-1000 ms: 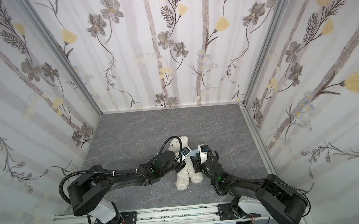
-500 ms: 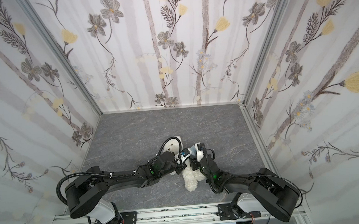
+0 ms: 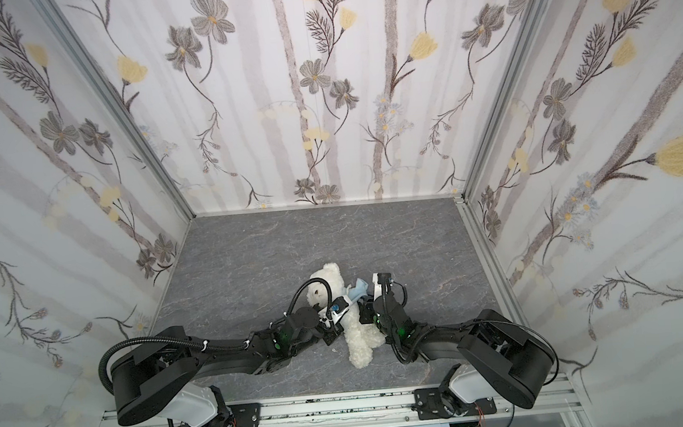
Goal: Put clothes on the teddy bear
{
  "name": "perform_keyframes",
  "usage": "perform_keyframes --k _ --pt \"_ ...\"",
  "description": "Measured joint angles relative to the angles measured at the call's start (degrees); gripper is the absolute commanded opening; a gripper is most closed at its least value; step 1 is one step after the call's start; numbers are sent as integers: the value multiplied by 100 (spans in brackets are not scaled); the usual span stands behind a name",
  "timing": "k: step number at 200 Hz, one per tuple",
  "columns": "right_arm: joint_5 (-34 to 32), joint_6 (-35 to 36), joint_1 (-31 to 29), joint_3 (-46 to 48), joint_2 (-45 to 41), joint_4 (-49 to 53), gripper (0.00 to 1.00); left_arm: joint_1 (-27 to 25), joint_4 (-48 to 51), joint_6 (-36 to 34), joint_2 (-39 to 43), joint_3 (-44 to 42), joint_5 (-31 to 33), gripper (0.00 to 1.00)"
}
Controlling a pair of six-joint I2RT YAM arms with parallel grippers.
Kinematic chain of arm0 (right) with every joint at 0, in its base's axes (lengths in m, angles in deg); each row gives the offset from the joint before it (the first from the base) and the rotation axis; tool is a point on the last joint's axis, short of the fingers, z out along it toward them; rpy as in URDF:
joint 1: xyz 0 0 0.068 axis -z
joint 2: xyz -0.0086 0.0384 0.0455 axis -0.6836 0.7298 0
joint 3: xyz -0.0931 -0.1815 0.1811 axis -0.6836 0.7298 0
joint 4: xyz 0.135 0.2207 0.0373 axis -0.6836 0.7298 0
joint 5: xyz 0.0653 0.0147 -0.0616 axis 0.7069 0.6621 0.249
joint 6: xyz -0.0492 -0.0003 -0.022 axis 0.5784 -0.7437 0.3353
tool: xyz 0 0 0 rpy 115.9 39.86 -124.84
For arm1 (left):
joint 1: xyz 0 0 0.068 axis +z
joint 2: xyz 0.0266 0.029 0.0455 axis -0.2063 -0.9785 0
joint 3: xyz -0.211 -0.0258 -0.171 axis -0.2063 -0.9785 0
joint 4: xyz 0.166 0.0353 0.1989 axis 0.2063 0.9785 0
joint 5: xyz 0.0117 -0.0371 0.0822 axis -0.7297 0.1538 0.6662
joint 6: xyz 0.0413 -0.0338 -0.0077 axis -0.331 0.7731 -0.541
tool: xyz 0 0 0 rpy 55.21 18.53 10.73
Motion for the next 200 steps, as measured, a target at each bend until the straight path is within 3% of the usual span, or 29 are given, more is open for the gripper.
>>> perform_keyframes --k 39,101,120,141,172,200 --pt "570 138 107 470 -79 -940 14 68 -66 9 157 -66 -157 0" --pt "662 914 94 564 -328 -1659 1 59 -4 70 234 103 -103 0" --pt "529 1167 -31 468 -459 -1574 1 15 72 68 269 201 122 23" --pt "476 1300 -116 411 -487 -1495 1 -74 142 39 229 389 404 38" --pt "479 1357 -205 382 -503 -1342 1 -216 146 -267 -28 656 754 42" --pt "391 1408 -249 363 -566 -1211 1 -232 149 -542 -308 824 1038 38"
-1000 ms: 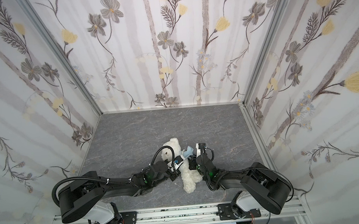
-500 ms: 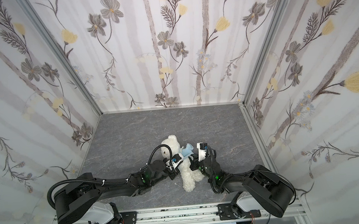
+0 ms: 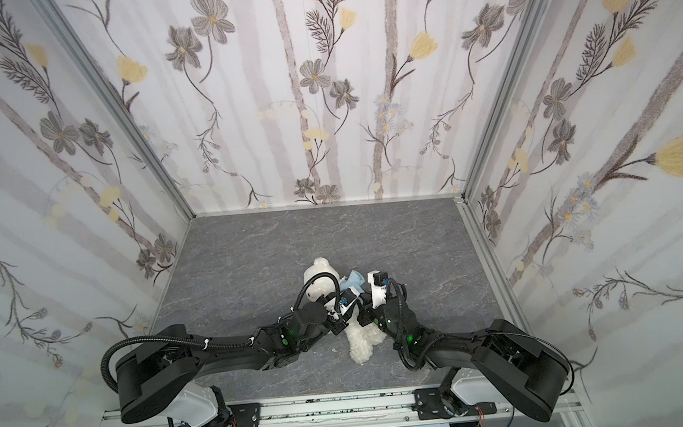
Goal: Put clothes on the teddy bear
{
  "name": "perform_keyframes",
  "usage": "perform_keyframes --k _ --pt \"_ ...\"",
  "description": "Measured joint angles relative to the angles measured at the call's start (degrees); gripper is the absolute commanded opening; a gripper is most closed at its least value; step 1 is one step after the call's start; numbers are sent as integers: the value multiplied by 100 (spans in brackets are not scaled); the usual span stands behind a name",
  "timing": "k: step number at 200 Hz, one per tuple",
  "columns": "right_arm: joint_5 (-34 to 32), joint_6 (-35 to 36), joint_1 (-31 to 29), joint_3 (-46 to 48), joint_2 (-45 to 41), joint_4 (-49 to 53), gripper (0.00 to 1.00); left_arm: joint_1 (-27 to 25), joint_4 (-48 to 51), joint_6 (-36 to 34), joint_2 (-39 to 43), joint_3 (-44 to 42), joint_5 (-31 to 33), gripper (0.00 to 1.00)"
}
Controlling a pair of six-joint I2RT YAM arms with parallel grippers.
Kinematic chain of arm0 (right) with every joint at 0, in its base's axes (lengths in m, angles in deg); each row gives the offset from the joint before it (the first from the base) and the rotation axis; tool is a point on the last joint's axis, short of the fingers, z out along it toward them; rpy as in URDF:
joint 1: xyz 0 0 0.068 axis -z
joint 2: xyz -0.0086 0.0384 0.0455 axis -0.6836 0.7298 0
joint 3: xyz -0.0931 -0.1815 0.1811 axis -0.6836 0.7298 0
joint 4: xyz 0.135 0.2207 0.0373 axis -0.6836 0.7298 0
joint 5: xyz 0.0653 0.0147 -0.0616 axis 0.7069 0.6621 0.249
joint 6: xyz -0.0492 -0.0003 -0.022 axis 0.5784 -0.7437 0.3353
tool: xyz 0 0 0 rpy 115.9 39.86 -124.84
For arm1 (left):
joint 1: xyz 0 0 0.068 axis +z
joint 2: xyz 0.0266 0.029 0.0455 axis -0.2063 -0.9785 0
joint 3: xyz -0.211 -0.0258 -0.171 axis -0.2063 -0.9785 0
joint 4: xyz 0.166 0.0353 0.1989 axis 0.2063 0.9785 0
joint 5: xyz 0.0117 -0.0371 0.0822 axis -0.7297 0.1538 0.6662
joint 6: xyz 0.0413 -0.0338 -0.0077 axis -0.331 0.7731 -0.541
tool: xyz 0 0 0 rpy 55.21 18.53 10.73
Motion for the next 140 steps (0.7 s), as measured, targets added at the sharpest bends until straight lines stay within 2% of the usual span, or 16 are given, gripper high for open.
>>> perform_keyframes --k 18,32,51,78,86,94,140 --pt "-42 83 -7 0 -20 76 4 -2 -2 -190 -131 66 151 26" --pt "-33 170 -7 0 -31 90 11 2 -4 -291 -234 118 234 0" --pt "-20 308 -11 0 -98 234 35 48 -4 -332 -310 157 232 0" --pt "118 584 66 116 -586 691 51 153 68 -138 -254 157 168 0" --pt "267 638 94 179 -800 822 61 188 109 -72 -214 157 168 0" --pt "284 684 131 232 -1001 979 66 195 138 20 -188 157 166 0" --pt "730 831 238 463 -2437 2000 72 203 297 439 -127 251 13 0"
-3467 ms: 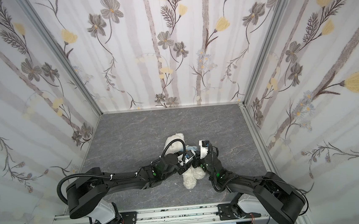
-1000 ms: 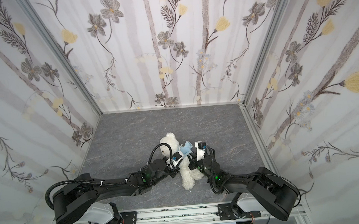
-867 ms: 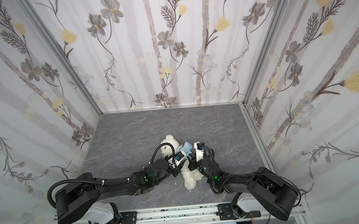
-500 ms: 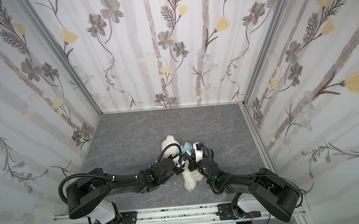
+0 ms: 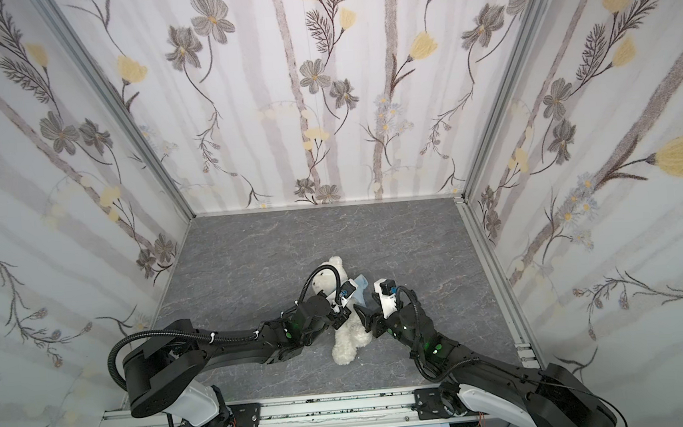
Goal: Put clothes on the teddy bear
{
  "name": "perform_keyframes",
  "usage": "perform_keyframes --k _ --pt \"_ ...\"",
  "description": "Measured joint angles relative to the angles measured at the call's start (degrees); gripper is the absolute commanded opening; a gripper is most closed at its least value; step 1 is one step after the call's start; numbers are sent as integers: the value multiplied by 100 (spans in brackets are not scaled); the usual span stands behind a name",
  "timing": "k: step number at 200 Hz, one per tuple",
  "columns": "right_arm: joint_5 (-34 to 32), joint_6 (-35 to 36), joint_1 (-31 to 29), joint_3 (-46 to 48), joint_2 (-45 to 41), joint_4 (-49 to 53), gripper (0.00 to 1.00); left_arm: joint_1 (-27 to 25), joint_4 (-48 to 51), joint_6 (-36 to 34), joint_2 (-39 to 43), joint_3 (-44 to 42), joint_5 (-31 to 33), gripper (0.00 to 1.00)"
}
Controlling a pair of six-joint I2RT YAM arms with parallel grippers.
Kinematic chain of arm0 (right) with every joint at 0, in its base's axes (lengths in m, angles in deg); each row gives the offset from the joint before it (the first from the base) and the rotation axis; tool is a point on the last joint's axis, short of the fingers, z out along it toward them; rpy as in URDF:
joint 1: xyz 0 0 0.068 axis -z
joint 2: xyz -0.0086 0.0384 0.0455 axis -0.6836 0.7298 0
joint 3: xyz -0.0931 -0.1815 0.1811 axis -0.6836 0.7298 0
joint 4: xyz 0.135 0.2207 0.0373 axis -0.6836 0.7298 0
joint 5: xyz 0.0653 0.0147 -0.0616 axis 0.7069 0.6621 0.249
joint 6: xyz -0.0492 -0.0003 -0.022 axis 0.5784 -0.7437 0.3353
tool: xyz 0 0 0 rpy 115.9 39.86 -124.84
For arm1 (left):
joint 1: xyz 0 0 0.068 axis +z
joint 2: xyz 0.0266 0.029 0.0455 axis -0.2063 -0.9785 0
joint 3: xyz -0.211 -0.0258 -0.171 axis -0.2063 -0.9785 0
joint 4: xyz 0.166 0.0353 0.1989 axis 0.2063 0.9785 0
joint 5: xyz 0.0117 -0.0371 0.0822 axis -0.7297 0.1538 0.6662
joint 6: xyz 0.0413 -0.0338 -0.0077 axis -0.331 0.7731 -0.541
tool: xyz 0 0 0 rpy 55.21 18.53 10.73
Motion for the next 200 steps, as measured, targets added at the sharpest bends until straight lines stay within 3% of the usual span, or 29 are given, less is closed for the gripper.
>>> perform_keyframes --k 48,130,177,200 --pt "-26 101 2 -39 188 380 71 0 103 175 76 24 -195 0" --pt "-339 -57 17 -216 1080 -280 55 -31 280 280 229 4 -704 0" --pt "-243 -463 15 -210 1189 -769 30 -63 278 282 299 -46 -846 0" --pt "-616 -656 -37 -267 1239 -754 23 -103 313 337 435 -87 -1165 0"
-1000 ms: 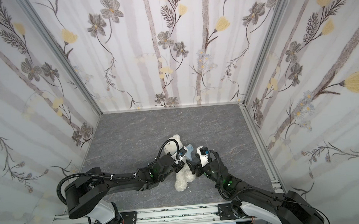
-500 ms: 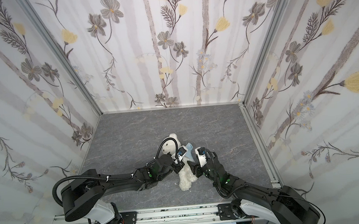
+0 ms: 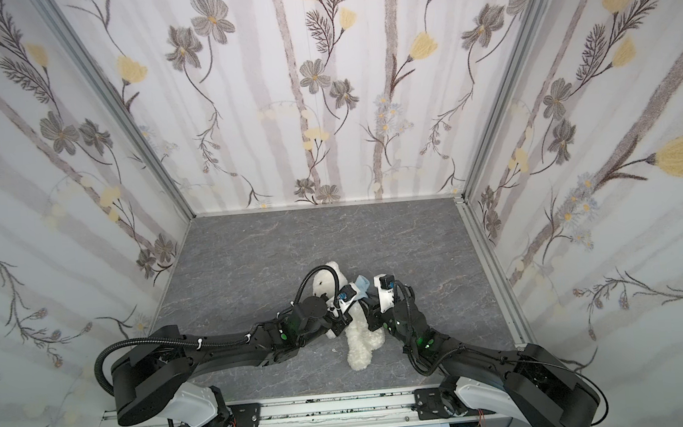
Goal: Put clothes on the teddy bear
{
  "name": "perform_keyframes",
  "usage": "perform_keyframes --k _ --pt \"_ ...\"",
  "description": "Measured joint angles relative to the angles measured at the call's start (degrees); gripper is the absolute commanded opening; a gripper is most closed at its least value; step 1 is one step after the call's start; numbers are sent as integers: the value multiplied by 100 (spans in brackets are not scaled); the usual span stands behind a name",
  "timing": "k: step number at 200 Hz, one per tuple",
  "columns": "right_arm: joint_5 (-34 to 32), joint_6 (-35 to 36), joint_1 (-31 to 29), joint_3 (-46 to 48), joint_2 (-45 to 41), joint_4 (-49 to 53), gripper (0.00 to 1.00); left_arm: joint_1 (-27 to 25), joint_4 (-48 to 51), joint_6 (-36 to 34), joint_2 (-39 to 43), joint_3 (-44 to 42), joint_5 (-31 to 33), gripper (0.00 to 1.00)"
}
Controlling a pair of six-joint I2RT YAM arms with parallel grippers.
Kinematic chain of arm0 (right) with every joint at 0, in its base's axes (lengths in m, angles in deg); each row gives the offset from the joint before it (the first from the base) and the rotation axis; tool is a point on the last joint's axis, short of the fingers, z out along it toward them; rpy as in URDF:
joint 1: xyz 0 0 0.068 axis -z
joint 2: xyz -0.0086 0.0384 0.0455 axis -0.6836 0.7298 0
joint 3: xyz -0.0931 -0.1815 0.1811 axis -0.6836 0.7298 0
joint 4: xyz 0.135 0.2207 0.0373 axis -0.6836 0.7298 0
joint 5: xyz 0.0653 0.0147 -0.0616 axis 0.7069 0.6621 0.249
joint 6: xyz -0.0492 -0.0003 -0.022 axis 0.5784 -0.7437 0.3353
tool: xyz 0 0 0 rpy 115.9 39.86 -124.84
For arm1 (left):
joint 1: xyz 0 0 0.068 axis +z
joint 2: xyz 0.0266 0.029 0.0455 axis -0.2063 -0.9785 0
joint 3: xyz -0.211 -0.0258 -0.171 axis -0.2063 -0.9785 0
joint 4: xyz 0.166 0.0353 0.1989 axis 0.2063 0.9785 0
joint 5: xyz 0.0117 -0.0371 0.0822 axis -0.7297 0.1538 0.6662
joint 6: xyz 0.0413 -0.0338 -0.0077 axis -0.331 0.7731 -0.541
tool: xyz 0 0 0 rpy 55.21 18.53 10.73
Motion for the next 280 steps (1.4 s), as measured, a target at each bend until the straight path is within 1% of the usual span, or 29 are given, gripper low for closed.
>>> perform_keyframes --k 46,74,113,146,167,199,225,245,267,280 --pt "-907 -269 -472 -144 -26 37 23 -20 42 243 385 -144 -605 0" --pt "-1200 -391 -669 -192 -39 96 23 -20 28 221 525 -297 -732 0" --pt "-1283 -662 -710 -195 -61 177 22 -20 -118 -15 562 -466 -857 0" --pt "-1071 -820 -623 -195 -114 358 21 -20 -293 -166 623 -678 -986 0" --pt "-800 -944 -511 -197 -114 385 21 -17 -341 -280 636 -741 -1029 0" --pt "-647 -1108 -448 -208 -109 459 22 -15 -407 -446 636 -824 -1086 0" --pt "-120 -1427 -160 -238 85 461 25 -2 -457 -577 654 -925 -1117 0" --pt "223 -1698 -4 -295 221 474 27 157 -601 -654 776 -1143 -1300 0" --pt "216 -1910 164 -444 328 463 27 284 -645 -660 872 -1233 -1543 0" --pt "227 -1991 192 -525 376 461 27 350 -708 -660 925 -1250 -1582 0"
